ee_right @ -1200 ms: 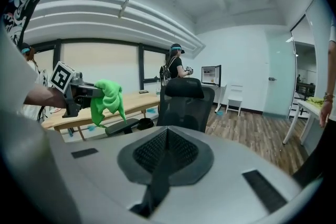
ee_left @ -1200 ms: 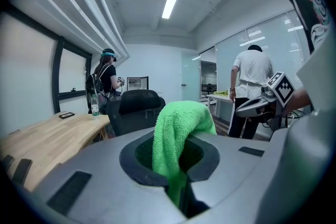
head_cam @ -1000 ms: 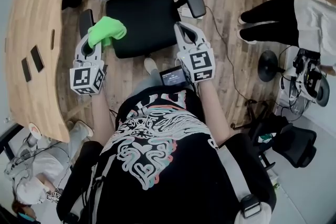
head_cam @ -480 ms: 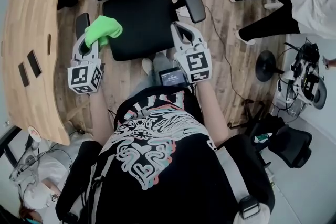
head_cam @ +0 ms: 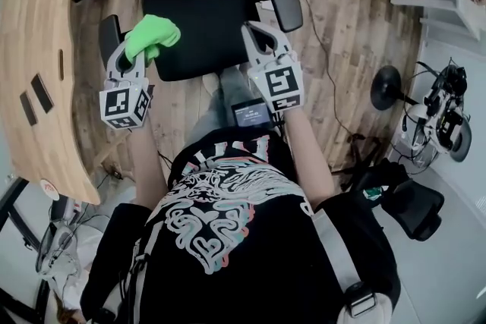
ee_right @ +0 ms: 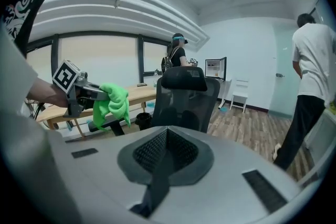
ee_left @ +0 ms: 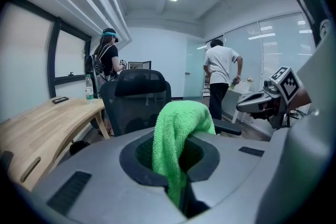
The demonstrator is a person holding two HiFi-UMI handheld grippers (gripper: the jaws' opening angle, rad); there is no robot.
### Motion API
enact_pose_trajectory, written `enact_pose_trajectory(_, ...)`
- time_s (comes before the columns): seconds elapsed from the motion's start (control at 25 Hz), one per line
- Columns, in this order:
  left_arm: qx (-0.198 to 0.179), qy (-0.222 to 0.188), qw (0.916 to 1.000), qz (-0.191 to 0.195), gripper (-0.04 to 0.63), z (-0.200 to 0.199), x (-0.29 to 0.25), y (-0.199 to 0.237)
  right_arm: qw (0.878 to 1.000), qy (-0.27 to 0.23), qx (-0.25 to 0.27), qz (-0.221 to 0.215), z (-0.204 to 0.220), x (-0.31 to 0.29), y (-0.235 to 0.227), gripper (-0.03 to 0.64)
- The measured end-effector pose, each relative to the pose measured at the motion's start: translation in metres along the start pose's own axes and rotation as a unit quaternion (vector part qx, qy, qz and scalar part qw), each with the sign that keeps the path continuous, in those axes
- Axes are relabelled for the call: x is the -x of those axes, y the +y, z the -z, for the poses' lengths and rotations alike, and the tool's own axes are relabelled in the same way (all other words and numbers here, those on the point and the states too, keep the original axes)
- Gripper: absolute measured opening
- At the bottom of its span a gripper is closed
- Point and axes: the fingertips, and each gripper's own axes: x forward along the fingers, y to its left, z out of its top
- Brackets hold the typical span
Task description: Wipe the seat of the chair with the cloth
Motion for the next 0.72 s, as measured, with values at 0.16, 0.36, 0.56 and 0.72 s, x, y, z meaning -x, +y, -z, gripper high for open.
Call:
enact_pose_trajectory(0.16, 0.001, 0.012, 0.9999, -0.002, 0.028, 0.010, -0.016, -0.001, 1.000, 0.008, -0.003, -0.007, 0.011, -0.013, -0.010, 0.003)
enact_pose_trajectory(0.36, 0.005, 0.032, 0.9995, -0.002, 0.028, 0.029, -0.032, -0.005, 1.000, 0.021, -0.009, -0.015, 0.029, -0.026, -0.016, 0.003)
enact_pose_trajectory(0.56, 0.002, 0.054, 0.9985, 0.006, 0.028, 0.057, -0.049, -0.009, 0.999, 0.034, -0.013, -0.015, 0.049, -0.043, -0.022, 0.003)
enact_pose_trajectory(0.72, 0.024, 0.071, 0.9972, 0.000, 0.028, 0.085, -0.057, 0.000, 0.999, 0.048, -0.018, -0.018, 0.067, -0.062, -0.017, 0.003)
